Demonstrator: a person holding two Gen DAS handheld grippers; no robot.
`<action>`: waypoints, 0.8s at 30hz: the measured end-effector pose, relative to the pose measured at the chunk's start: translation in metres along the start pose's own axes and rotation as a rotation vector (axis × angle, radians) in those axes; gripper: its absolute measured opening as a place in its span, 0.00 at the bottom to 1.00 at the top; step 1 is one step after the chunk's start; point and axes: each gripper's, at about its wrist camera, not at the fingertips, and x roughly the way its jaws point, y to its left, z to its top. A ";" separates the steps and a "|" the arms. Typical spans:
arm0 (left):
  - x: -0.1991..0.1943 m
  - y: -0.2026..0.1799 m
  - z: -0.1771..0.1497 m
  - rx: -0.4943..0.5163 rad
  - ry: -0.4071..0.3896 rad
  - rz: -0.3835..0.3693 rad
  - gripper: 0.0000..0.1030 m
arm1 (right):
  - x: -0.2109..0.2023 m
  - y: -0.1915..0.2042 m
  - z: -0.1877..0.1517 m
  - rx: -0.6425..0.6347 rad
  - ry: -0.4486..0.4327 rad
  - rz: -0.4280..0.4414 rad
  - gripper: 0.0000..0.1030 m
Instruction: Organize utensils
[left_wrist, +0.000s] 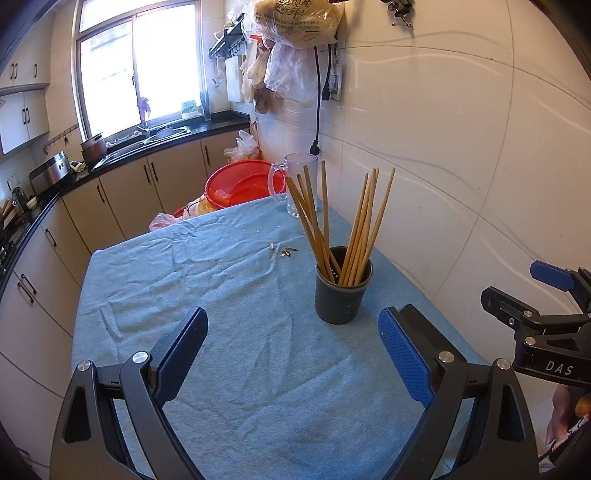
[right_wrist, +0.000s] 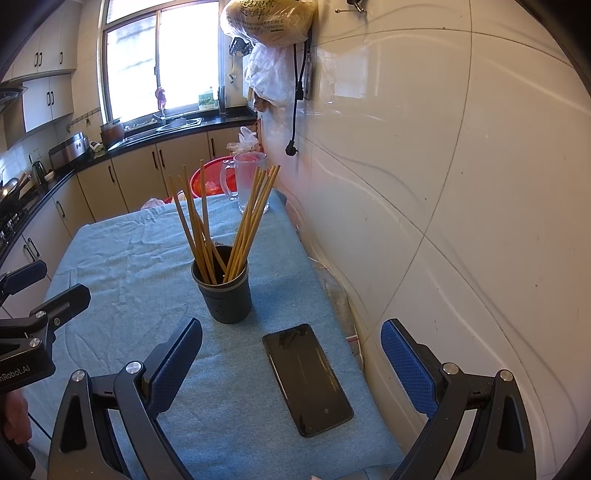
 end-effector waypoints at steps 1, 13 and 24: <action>-0.001 0.000 -0.001 0.001 0.000 -0.002 0.90 | 0.000 0.000 0.000 0.000 0.001 0.000 0.96; -0.002 0.000 -0.001 0.000 -0.003 -0.003 0.90 | 0.002 0.000 -0.001 -0.008 0.005 0.000 0.96; -0.005 0.006 -0.004 -0.018 -0.004 0.006 0.90 | 0.006 0.005 0.000 -0.028 0.011 0.013 0.96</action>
